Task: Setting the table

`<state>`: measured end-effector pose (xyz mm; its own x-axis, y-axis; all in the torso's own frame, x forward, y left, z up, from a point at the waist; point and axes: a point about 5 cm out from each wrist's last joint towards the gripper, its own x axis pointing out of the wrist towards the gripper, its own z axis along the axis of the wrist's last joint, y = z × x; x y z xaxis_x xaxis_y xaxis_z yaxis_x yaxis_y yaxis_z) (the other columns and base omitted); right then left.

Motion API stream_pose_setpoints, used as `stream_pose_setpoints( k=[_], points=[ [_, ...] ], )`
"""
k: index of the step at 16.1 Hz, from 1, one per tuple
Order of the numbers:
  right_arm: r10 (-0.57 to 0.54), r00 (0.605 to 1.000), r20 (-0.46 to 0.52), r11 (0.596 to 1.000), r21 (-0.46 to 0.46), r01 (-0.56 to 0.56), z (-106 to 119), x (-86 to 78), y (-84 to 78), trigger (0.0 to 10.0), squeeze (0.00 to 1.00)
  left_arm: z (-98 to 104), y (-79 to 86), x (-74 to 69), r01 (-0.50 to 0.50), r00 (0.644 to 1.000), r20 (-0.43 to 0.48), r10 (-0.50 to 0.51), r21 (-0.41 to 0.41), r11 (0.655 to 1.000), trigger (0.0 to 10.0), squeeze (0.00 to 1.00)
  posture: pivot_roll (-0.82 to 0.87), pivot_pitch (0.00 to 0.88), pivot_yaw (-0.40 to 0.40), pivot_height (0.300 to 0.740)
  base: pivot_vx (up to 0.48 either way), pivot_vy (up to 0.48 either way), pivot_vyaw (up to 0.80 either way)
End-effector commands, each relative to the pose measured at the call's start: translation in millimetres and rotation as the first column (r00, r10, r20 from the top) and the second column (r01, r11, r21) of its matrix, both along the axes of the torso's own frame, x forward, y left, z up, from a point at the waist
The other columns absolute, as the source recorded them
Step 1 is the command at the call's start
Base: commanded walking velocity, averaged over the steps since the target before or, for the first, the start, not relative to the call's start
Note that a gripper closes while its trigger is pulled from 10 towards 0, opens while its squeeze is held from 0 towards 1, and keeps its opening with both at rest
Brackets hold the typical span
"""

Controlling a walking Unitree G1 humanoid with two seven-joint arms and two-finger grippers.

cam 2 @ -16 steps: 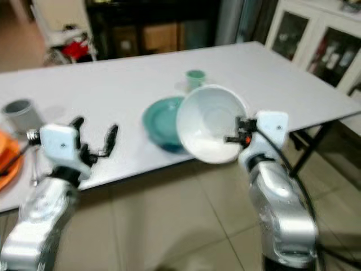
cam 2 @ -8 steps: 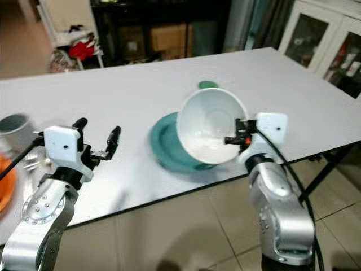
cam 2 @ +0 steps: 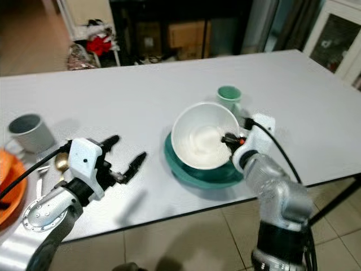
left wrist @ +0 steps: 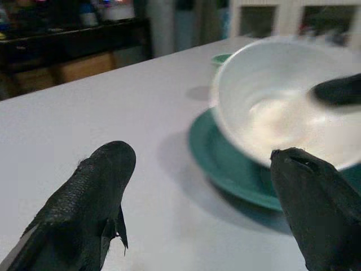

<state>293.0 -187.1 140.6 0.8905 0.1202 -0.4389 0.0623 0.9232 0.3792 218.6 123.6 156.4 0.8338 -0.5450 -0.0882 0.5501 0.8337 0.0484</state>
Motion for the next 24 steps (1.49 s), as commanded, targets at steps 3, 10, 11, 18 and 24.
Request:
stream_pose_setpoints(
  k=[3,10,11,18,24],
  points=[
    [-0.036,0.999,-0.036,0.991,0.129,0.041,8,11.4,-6.0,10.0,0.0,8,-7.1,-9.2,0.157,0.987,-0.041,-0.157,0.004,0.988,10.0,0.0,0.02,0.0,0.012,0.74,0.0,0.0,0.0],
    [-0.106,0.957,-0.271,0.946,0.269,0.181,-6,7.2,-22.7,10.0,0.0,12,-7.7,-17.3,0.241,0.967,-0.087,-0.239,0.011,0.971,10.0,0.0,0.02,0.0,0.018,0.74,0.0,0.0,0.0],
    [-0.102,0.946,-0.308,0.931,0.305,0.2,-10,4.9,-23.4,10.0,0.98,12,-8.4,-18.6,0.255,0.963,-0.097,-0.253,0.005,0.967,10.0,0.0,0.03,0.0,0.02,0.74,0.0,0.0,0.0],
    [-0.053,0.966,-0.251,0.934,0.329,0.136,14,-4.0,-28.1,10.0,1.0,14,-4.4,-18.9,0.246,0.965,-0.102,-0.243,0.015,0.969,10.0,0.0,0.02,0.0,0.02,0.74,0.0,0.0,0.0],
    [-0.091,0.987,-0.136,0.964,0.236,0.121,28,-45.8,-35.8,10.0,1.0,17,-2.6,-28.1,0.23,0.967,-0.105,-0.231,-0.023,0.973,10.0,0.0,0.0,0.0,0.031,0.74,0.0,0.0,0.0]
  ],
)
